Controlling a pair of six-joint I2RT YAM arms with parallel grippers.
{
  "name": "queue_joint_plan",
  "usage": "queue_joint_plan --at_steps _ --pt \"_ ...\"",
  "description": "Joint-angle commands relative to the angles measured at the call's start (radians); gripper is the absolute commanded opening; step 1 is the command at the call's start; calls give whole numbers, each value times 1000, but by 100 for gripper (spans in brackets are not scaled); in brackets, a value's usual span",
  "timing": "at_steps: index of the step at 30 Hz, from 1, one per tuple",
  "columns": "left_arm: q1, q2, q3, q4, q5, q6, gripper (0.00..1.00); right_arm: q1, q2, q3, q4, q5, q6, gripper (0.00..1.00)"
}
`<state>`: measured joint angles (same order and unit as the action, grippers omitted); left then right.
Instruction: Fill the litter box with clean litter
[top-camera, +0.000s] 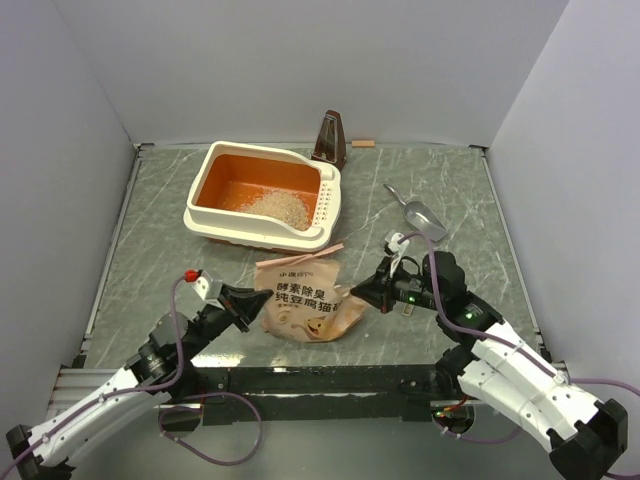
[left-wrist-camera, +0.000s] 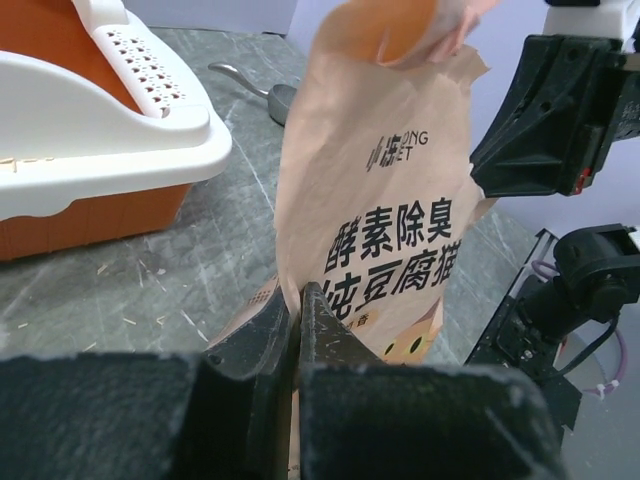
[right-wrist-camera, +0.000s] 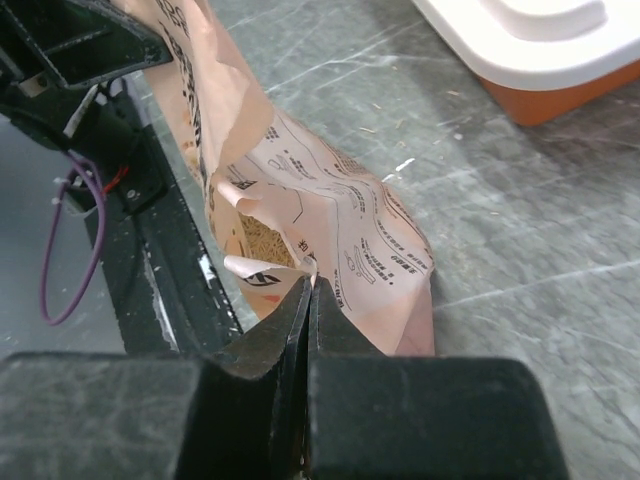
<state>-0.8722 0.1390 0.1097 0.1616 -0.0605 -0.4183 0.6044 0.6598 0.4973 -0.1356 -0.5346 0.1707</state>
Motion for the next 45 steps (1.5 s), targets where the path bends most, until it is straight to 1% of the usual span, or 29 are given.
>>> queue_joint_plan --at_steps 1,2,3,4,5,7,8,11,12,13,14,16,19,20,24,26,27,30,38,45 --pt "-1 -166 38 -19 -99 -50 1 3 18 3 54 -80 7 0" --pt "1 -191 38 -39 -113 -59 1 1 18 -3 63 -80 12 8" --pt "-1 -235 35 -72 -127 -59 1 1 20 -9 91 -84 13 13" --pt "-1 -252 33 -83 -139 -59 1 1 23 -16 108 -85 26 22" --pt "-1 -265 28 -94 -163 -65 1 1 23 -32 125 -87 32 40" --pt "-1 -282 27 -108 -176 -66 1 1 12 -55 198 -99 46 50" --pt "-1 -280 33 -114 -192 -66 1 1 8 -80 226 -100 52 56" --pt "1 -257 51 -131 -213 -65 1 3 0 -138 319 -91 70 63" --pt "-1 -248 54 -135 -217 -63 1 1 0 -158 347 -85 87 64" --pt "-1 -245 59 -139 -220 -62 1 1 1 -178 416 -82 90 64" --pt "-1 -243 59 -136 -219 -60 1 1 4 -213 445 -79 95 65" --pt "1 -246 54 -131 -216 -60 1 1 14 -232 488 -79 108 64" --pt "1 -249 45 -129 -207 -65 1 3 2 -276 595 -88 136 62" --pt "-1 -249 42 -131 -203 -69 1 1 -6 -311 675 -93 148 61" --pt "-1 -249 42 -132 -196 -74 1 3 -45 -378 809 -96 214 57" --pt "-1 -249 42 -131 -196 -76 1 1 -49 -410 849 -91 234 56" --pt "-1 -248 44 -132 -196 -74 1 1 -49 -420 907 -93 251 55" --pt "-1 -246 44 -131 -193 -76 1 1 -57 -462 993 -73 277 53" --pt "1 -228 47 -128 -188 -74 1 1 -37 -494 1100 -36 253 50" --pt "-1 -222 56 -139 -193 -74 1 3 89 -494 1200 -88 268 49"
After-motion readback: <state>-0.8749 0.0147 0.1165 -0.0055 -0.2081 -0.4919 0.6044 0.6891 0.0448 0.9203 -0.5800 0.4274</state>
